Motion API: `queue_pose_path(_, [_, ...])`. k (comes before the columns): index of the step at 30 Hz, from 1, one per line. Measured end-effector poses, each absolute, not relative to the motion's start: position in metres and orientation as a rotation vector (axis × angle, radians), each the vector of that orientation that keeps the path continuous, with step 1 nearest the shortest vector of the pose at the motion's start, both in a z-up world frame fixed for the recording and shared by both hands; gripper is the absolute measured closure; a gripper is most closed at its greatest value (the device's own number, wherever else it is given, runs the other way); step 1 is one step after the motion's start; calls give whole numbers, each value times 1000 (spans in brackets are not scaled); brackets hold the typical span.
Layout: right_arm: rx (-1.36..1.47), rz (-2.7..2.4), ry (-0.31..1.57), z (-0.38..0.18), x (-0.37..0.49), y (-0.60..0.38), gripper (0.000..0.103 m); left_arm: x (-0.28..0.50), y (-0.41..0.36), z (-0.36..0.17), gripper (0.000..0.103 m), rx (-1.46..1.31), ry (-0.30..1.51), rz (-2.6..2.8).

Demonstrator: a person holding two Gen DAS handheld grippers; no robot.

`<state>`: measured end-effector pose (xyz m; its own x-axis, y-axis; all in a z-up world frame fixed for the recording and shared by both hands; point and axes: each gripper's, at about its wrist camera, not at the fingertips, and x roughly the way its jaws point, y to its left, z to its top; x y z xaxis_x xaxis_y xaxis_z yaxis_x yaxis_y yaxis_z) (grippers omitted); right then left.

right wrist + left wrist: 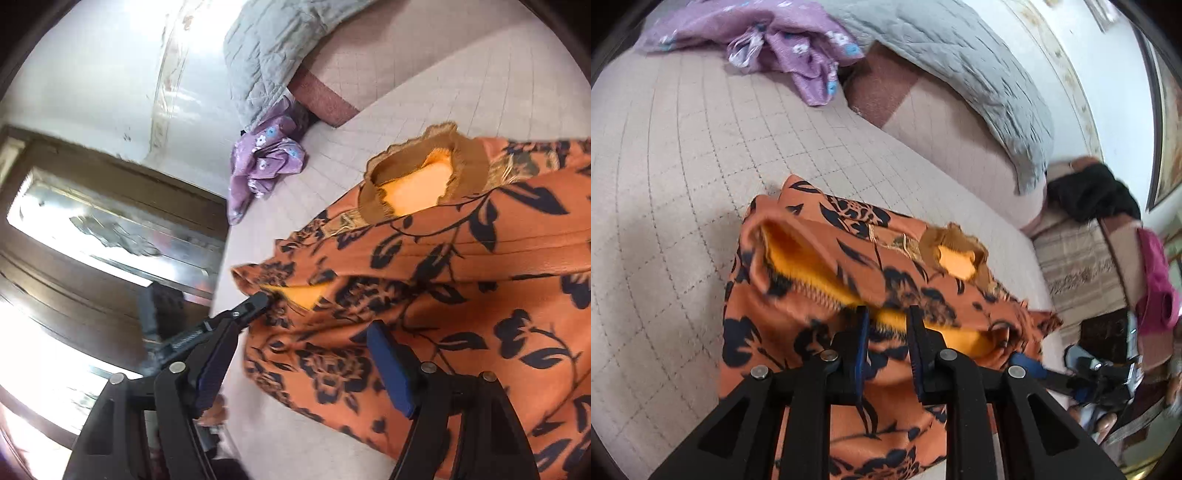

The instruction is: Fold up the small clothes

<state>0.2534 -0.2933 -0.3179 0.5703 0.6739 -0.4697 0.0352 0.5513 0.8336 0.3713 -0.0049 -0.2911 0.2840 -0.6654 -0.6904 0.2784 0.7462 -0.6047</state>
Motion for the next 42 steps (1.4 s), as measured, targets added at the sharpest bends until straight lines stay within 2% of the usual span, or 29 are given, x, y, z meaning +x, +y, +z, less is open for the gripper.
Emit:
queue_pose_path(7, [1032,329,1014,-348,294,-287,27,381,-22,-288,84,-361,1077,-648])
queue_pose_path(8, [1070,304,1029,-354,300,-289,30,382,-23,-285,84,-351,1052,-643])
queue_pose_path(9, [1089,286,1025,-358,307,-288,34,383,-23,-281,90,-342,1023,-638])
queue_pose_path(10, [1077,268,1017,-356,310,-289,52,385,-23,-278,95,-339,1003,-639])
queue_pose_path(11, [1034,243,1018,-353,314,-289,73,386,-24,-275,95,-340,989,-646])
queue_pose_path(13, [994,219,1002,-345,315,-291,78,388,-24,-271,96,-340,966,-648])
queue_pose_path(14, [976,215,988,-341,317,-291,88,389,-25,-270,96,-341,955,-646])
queue_pose_path(15, [943,205,978,-337,318,-290,92,390,-24,-269,96,-354,946,-649])
queue_pose_path(17, [897,196,944,-326,319,-295,93,393,-21,-267,96,-392,925,-650])
queue_pose_path(21, [878,162,901,-321,336,-301,93,397,-13,-268,96,-401,918,-604])
queue_pose_path(23, [830,114,865,-320,349,-305,93,399,-9,-270,89,-409,930,-585])
queue_pose_path(25, [849,91,840,-327,365,-313,93,399,-6,-271,72,-412,942,-564])
queue_pose_path(27, [916,80,862,-339,376,-325,89,401,-4,-273,65,-408,960,-532])
queue_pose_path(28, [954,72,890,-346,382,-331,88,402,-3,-274,65,-408,975,-522])
queue_pose_path(30, [1015,64,933,-356,384,-339,74,404,1,-277,65,-411,998,-503])
queue_pose_path(32, [1023,89,918,-349,372,-341,34,405,7,-277,65,-427,1011,-489])
queue_pose_path(35, [864,131,850,-316,346,-332,32,406,19,-275,65,-472,1002,-481])
queue_pose_path(38, [612,175,927,-292,331,-308,33,405,19,-276,66,-463,1011,-491])
queue_pose_path(42, [282,213,1041,-288,319,-274,34,402,14,-280,67,-487,1040,-529])
